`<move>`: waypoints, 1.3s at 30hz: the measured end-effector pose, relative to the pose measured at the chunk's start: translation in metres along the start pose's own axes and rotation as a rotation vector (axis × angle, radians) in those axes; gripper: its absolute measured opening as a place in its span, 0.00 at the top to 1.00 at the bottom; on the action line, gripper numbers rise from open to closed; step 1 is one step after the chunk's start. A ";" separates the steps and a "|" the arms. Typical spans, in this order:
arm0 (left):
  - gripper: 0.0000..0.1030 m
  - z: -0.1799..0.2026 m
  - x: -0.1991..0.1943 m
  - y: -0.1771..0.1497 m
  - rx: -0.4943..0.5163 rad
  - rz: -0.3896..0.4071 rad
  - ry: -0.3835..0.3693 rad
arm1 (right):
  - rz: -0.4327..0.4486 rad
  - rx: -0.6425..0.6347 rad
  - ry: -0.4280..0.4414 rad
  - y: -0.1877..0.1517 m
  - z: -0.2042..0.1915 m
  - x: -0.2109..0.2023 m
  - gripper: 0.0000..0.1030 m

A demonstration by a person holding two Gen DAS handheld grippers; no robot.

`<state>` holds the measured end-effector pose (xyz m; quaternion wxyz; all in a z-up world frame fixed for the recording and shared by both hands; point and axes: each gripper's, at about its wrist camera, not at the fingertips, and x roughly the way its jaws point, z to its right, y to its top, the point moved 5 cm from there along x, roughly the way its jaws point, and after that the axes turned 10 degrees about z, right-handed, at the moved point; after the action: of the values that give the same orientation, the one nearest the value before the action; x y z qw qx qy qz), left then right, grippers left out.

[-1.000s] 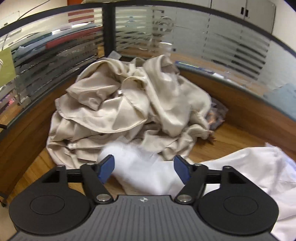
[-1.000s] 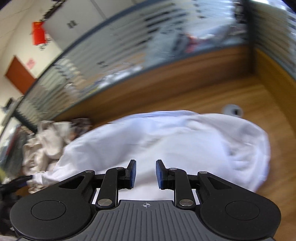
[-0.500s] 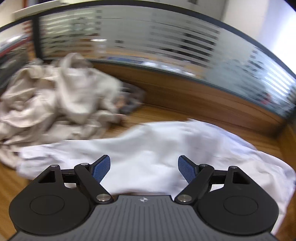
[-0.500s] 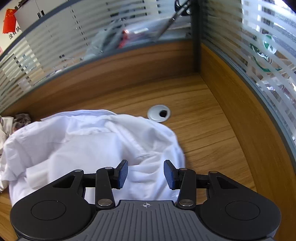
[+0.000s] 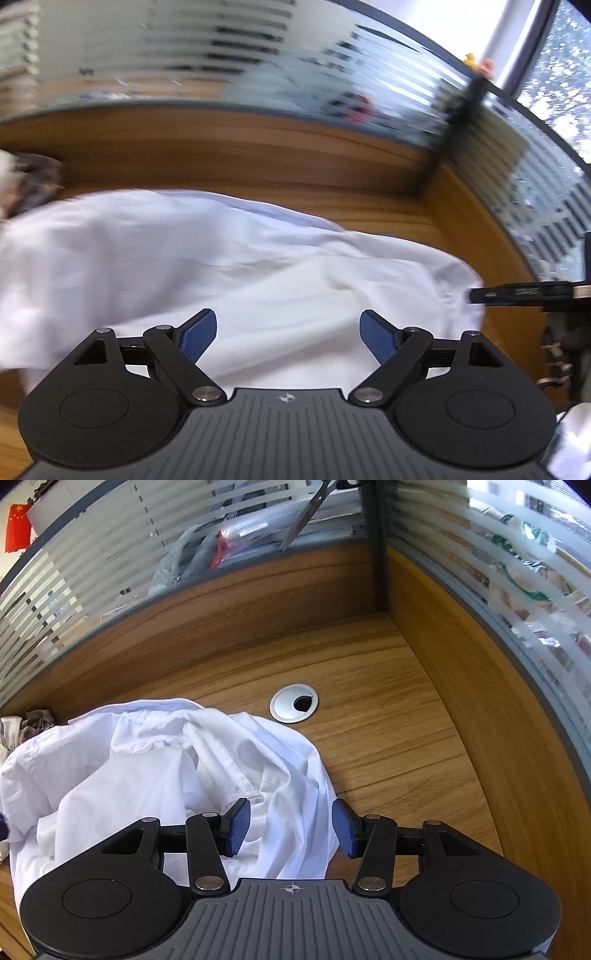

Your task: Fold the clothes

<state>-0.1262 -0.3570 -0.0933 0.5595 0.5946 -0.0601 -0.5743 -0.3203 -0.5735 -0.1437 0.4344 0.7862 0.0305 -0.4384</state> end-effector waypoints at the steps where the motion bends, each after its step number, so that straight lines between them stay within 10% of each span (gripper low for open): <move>1: 0.14 0.009 0.009 -0.002 -0.010 -0.015 -0.027 | -0.004 -0.006 0.008 0.000 0.000 0.003 0.50; 7: 0.22 0.053 0.054 -0.015 -0.008 -0.101 -0.136 | -0.035 -0.054 0.051 0.003 -0.006 0.022 0.50; 11: 0.99 0.060 0.062 -0.018 0.025 -0.123 -0.128 | -0.038 -0.064 0.070 0.006 -0.009 0.030 0.66; 15: 1.00 0.041 0.044 -0.007 0.025 -0.085 -0.078 | -0.011 -0.042 0.079 0.010 -0.009 0.024 0.95; 25: 1.00 -0.047 -0.063 0.024 -0.112 -0.016 0.042 | 0.136 0.193 0.177 0.023 -0.013 -0.036 0.96; 34: 0.99 -0.022 -0.088 -0.044 0.049 -0.205 -0.044 | -0.035 0.077 0.056 -0.045 -0.016 -0.034 0.95; 37: 0.88 -0.015 -0.097 -0.049 0.101 -0.205 -0.077 | -0.090 0.041 0.032 -0.060 -0.010 -0.033 0.94; 39: 0.62 -0.014 -0.105 -0.037 0.117 -0.165 -0.089 | -0.097 0.023 0.020 -0.062 -0.007 -0.036 0.86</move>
<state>-0.1713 -0.2600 -0.0598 0.4713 0.6031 -0.0691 -0.6398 -0.3642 -0.5182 -0.1569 0.4035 0.7930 0.0678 -0.4514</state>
